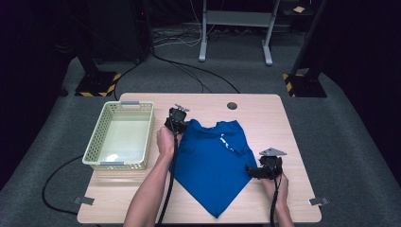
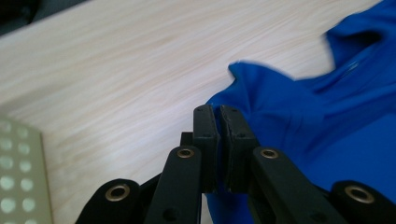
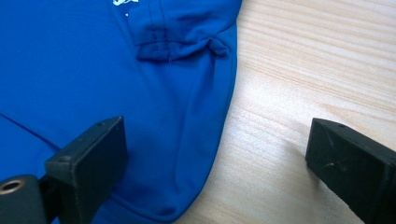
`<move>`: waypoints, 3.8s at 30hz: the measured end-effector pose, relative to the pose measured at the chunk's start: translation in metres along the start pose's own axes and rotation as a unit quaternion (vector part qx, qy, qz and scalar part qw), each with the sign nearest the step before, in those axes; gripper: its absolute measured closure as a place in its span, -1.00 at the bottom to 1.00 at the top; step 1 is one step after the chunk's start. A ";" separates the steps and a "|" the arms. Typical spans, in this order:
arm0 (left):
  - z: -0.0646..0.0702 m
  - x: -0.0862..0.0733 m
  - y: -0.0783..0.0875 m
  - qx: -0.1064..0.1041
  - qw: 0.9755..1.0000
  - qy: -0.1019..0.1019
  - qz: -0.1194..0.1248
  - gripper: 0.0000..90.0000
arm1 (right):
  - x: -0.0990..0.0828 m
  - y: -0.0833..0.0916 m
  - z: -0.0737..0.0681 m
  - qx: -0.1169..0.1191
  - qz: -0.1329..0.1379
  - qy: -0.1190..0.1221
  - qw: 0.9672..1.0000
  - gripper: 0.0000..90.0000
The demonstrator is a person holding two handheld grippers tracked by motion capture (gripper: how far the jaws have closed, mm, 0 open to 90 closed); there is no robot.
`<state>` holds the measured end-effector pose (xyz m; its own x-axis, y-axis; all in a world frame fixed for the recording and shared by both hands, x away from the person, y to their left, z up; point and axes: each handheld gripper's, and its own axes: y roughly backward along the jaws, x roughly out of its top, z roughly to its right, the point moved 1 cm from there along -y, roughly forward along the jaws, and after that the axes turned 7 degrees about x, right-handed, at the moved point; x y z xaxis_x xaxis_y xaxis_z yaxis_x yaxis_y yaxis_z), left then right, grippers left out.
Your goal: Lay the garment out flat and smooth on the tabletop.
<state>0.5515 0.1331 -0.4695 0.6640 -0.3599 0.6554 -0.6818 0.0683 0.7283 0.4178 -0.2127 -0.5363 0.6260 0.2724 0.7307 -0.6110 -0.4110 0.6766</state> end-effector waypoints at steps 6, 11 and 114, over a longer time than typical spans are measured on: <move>-0.014 0.000 -0.015 0.029 0.998 0.035 -0.034 0.69 | 0.000 0.000 0.000 0.000 0.000 0.000 1.000 -0.89; -0.015 -0.005 -0.009 0.030 0.998 0.053 -0.034 0.00 | 0.000 0.000 0.000 0.000 0.000 0.000 1.000 -0.89; 0.063 -0.153 0.062 -0.058 0.997 0.026 0.052 -0.78 | 0.103 -0.085 -0.032 0.056 -0.069 0.061 0.994 0.52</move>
<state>0.3879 0.1343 -0.5373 0.6081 -0.2964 0.7364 -0.7103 0.2111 0.6715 0.5186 -0.1219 -0.5152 0.6327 0.4337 0.6415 -0.4610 -0.4548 0.7620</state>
